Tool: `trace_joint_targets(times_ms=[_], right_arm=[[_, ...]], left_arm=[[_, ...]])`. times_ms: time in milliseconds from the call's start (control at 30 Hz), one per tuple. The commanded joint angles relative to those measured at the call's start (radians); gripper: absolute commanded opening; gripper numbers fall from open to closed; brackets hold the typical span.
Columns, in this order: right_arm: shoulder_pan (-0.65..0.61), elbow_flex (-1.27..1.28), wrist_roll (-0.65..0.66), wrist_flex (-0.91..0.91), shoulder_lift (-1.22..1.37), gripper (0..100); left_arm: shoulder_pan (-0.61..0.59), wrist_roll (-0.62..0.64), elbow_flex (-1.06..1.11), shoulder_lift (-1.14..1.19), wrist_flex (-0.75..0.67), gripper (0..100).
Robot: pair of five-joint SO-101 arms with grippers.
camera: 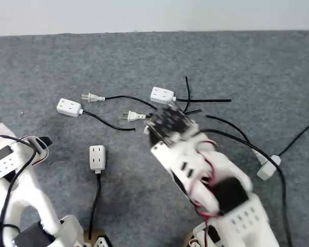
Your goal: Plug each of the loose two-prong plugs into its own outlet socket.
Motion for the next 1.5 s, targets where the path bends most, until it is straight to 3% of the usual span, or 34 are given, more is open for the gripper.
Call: trace_joint_targets(times_ms=[0, 167, 400, 600, 733, 900, 1167, 1467], right_arm=[[0.033, -0.143, -0.011, 0.084, -0.071, 0.9], [0.082, -0.282, -0.037, 0.185, -0.008, 0.9], [0.254, -0.477, -0.061, 0.392, 0.131, 0.9], [0.354, -0.439, -0.061, 0.472, 0.262, 0.9], [0.414, -0.313, -0.061, 0.375, 0.337, 0.9], [0.453, -0.138, -0.060, 0.105, 0.444, 0.9], [0.461, -0.100, -0.060, -0.160, 0.700, 1.6], [0.450, -0.135, -0.011, -0.183, 0.785, 23.9]], left_arm=[[0.009, 0.009, -0.010, 0.002, -0.021, 32], [0.012, 0.008, -0.010, 0.002, -0.021, 32], [0.012, 0.008, -0.010, 0.002, -0.021, 32], [0.012, 0.008, -0.010, 0.002, -0.021, 32], [0.012, 0.008, -0.008, 0.002, -0.021, 32], [0.012, 0.008, -0.008, 0.002, -0.021, 32], [0.014, 0.008, -0.001, 0.002, -0.021, 32], [0.028, 0.008, 0.001, 0.002, -0.023, 32]])
